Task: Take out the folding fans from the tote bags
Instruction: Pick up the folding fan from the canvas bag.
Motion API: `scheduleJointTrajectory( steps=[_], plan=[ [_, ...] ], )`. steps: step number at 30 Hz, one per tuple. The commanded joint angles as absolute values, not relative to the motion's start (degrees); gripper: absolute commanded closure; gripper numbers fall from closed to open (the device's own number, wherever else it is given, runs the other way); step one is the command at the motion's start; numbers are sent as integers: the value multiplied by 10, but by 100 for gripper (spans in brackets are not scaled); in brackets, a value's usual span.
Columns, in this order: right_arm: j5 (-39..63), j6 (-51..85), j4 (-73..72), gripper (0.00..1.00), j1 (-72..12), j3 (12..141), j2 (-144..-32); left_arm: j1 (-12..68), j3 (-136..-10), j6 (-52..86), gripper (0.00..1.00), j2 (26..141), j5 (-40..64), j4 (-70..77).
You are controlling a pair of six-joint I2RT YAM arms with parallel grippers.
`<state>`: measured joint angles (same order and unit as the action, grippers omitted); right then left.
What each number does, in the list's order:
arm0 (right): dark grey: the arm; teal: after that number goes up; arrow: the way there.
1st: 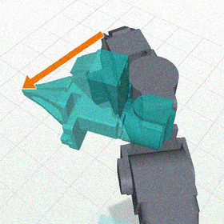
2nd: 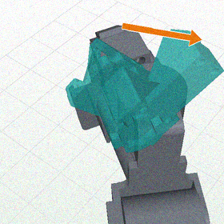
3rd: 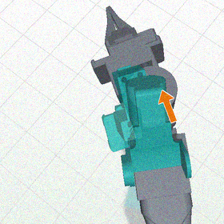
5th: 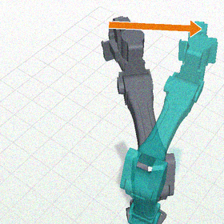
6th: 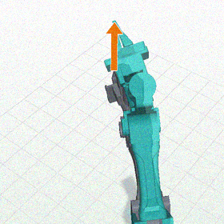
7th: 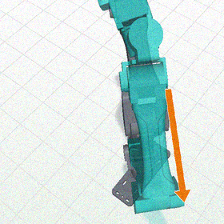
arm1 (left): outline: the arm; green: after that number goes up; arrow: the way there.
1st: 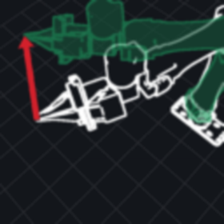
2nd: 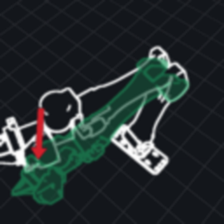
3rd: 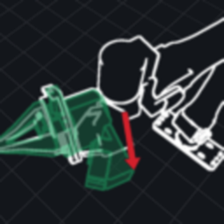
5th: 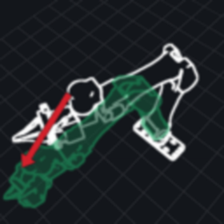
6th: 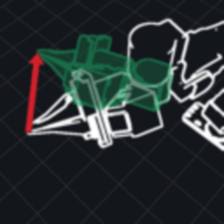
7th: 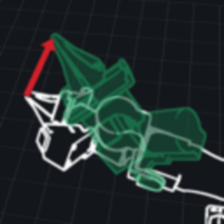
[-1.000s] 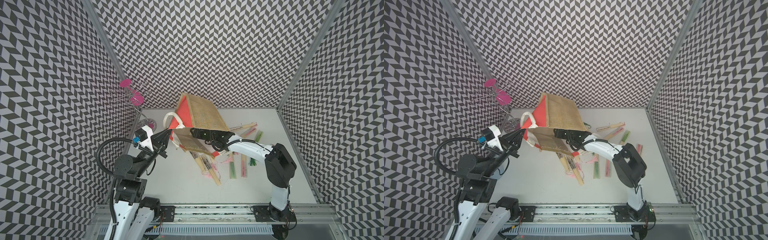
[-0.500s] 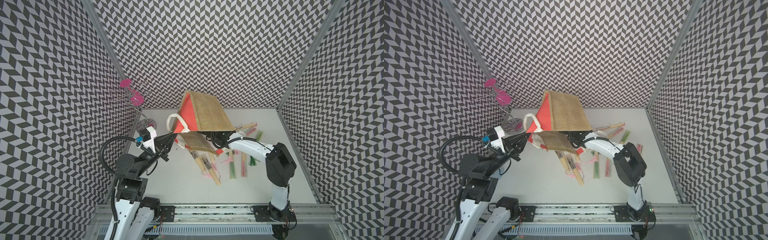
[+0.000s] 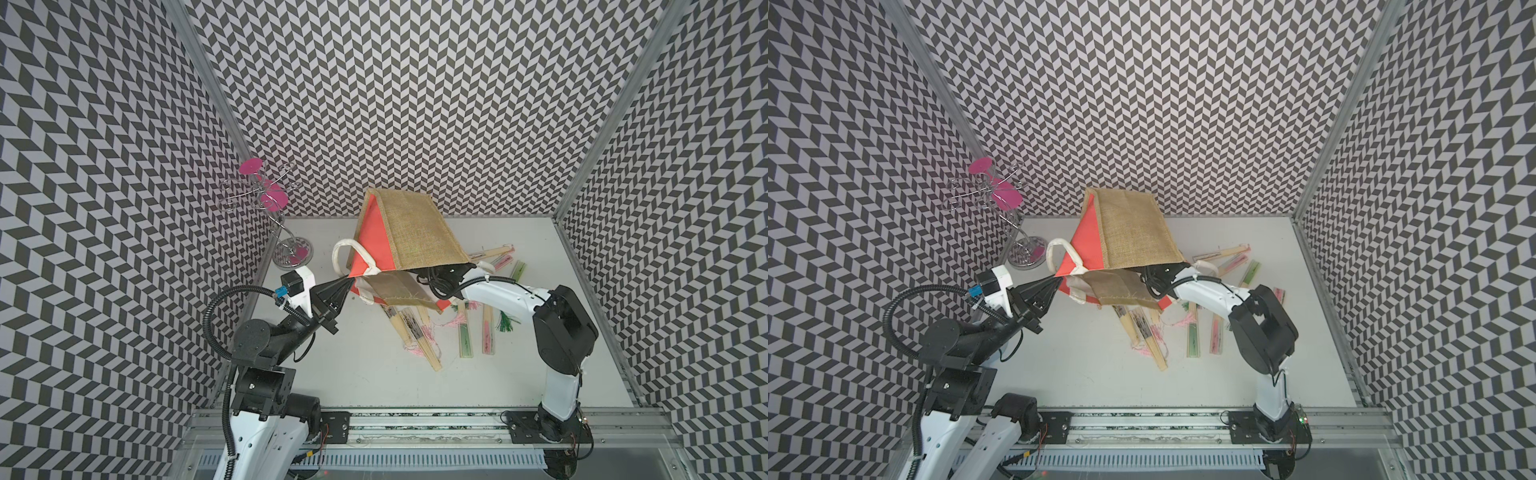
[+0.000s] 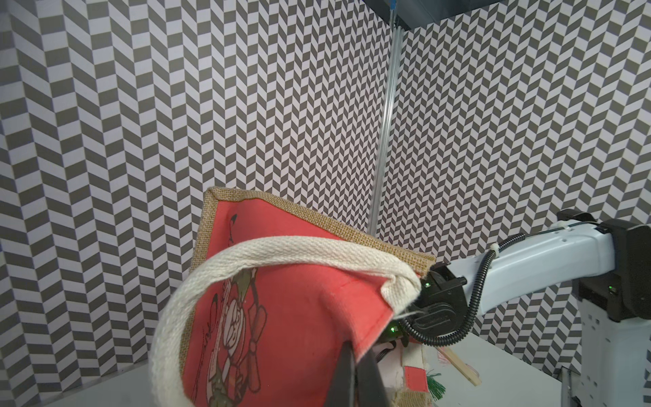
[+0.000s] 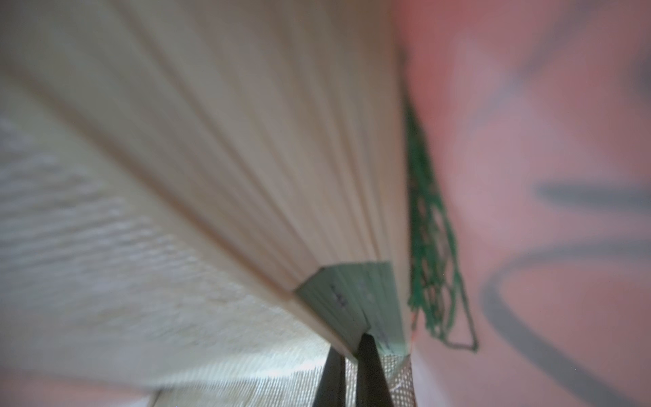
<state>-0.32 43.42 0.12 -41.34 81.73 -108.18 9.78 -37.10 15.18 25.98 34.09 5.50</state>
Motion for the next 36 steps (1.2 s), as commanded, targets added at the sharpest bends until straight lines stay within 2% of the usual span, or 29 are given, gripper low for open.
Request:
scheduleJointTrajectory(
  steps=[1, 6, 16, 27, 36],
  plan=[
    [110, 415, -82, 100, -371, 800, -1050, 100, -409, 130, 100, 264, 301, 118],
    [246, 397, -171, 100, -381, 754, -1031, 100, -411, 123, 100, 308, 282, 129],
    [303, 303, -193, 100, -431, 732, -984, 101, -418, 132, 100, 333, 202, 119],
    [209, 184, -89, 100, -509, 729, -897, 100, -453, 140, 100, 365, 64, 59],
    [145, 182, -74, 100, -512, 707, -836, 100, -450, 152, 100, 366, 56, 53]
  ],
)
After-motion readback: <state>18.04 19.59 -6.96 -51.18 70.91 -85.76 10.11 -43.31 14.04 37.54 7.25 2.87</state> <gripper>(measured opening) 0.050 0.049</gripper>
